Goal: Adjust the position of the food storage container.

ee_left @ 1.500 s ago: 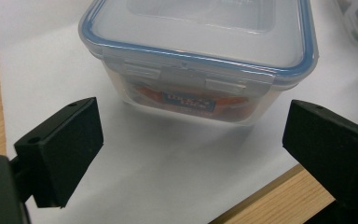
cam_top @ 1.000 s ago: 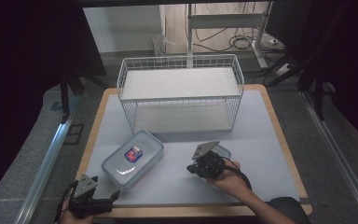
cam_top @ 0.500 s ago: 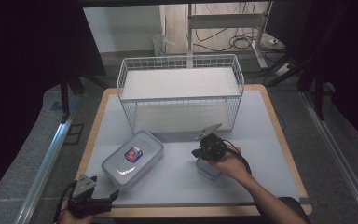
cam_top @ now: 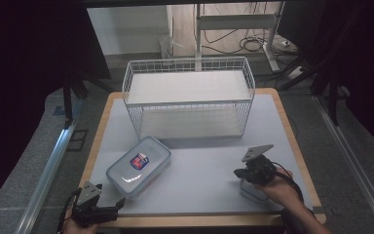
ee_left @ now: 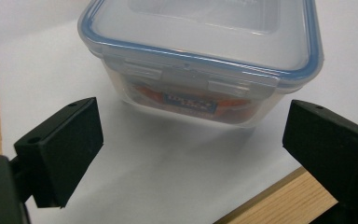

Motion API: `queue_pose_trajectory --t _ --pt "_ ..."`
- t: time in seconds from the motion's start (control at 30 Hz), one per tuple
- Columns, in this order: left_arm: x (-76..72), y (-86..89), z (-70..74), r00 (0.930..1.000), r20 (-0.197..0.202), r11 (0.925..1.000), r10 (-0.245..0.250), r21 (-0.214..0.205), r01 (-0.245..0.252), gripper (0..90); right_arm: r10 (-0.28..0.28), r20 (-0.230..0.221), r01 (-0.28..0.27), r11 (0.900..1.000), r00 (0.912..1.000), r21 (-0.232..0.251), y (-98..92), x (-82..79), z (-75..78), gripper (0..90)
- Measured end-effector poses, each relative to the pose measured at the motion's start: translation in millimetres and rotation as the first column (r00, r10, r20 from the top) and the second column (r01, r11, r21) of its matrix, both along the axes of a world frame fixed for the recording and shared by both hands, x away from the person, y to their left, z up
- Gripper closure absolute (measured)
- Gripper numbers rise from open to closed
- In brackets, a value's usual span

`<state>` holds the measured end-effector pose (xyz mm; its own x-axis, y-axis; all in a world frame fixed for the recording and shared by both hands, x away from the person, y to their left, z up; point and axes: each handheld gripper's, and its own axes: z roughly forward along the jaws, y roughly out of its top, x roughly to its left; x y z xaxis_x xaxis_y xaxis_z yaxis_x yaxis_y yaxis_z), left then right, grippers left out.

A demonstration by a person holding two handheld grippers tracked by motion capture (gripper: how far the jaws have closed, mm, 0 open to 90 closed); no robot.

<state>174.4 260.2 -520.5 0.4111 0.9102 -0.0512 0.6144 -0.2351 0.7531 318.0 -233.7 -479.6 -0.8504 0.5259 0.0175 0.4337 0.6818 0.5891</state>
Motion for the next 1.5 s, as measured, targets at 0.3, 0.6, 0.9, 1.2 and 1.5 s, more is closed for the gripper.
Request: queue_pose_trajectory --t 0.3,0.6,0.9,1.2,1.5 --pt "3.8 5.5 -2.7 0.9957 -0.063 0.9973 0.068 -0.023 -0.070 6.8 0.000 0.011 -0.001 0.9986 0.9999 0.052 13.7 2.5 -1.4 89.3" --pt "30.8 25.6 -10.3 0.9833 -0.120 0.9760 0.137 -0.153 -0.155 85.4 0.030 0.009 -0.031 0.9911 0.9995 0.130 60.8 29.5 0.5 88.9" --pt "46.3 17.7 -8.6 0.9815 -0.106 0.9830 0.159 -0.074 -0.168 90.0 0.054 0.007 -0.055 0.9842 0.9985 0.169 114.8 61.6 -5.2 88.9" --pt "85.4 10.6 -7.0 0.9848 -0.101 0.9868 0.141 -0.065 -0.148 90.0 0.027 -0.006 -0.025 0.9844 0.9996 0.174 158.9 84.7 -16.6 88.5" --pt "119.8 -10.8 -8.4 0.9888 -0.132 0.9925 0.071 -0.090 -0.083 90.0 -0.019 -0.022 0.022 0.9872 0.9996 0.158 145.9 82.6 -21.0 89.1"
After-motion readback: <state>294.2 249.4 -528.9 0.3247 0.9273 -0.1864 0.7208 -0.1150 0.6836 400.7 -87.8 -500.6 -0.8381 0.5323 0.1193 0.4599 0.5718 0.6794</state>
